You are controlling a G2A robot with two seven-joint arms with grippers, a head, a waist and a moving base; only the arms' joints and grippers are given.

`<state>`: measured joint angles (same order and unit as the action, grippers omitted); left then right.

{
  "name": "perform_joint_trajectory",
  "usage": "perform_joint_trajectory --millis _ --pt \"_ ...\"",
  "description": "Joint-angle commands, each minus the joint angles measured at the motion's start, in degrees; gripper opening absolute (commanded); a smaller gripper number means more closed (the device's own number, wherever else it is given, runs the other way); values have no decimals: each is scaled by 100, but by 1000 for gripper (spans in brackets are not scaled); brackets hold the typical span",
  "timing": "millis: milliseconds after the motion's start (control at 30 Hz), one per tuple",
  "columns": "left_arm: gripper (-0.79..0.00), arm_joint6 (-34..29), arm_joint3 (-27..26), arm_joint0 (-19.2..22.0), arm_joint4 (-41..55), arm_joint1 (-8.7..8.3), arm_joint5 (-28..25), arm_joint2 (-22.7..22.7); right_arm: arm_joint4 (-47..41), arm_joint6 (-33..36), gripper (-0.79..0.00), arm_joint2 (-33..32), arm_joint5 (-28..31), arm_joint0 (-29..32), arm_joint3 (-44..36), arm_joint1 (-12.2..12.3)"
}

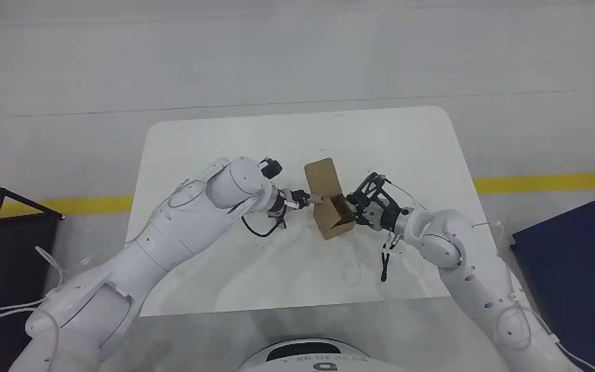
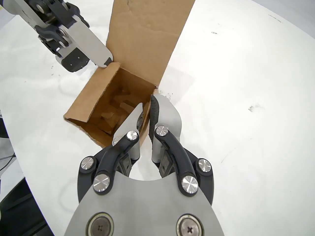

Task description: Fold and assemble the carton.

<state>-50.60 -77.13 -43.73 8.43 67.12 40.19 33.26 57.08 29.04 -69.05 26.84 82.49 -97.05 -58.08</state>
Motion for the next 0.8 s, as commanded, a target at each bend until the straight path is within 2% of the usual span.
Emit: perform_joint_trajectory --millis 0,367,433,500,600,667,767 --pt "0 12 -5 -18 4 -1 -15 24 86 13 -785 -10 -71 0 -56 2" --pt "0 46 -7 -106 -23 -25 -97 183 401 -126 -785 -232 -480 225 -456 26" --pt "0 47 -35 -125 -43 -40 -99 229 193 -200 -591 -255 -397 247 -409 22" --pt "0 58 -94 -158 -50 -64 -94 300 -105 -309 -548 -281 -270 247 -333 14" --pt "0 63 -208 -228 -94 -123 -64 438 -571 -473 -529 -342 -143 242 -137 1" --pt "0 52 -299 -288 -147 -175 -42 544 -834 -559 -554 -421 -100 227 25 -1" --pt "0 41 -485 -418 -210 -263 1 728 -1197 -781 -514 -515 32 262 185 -7"
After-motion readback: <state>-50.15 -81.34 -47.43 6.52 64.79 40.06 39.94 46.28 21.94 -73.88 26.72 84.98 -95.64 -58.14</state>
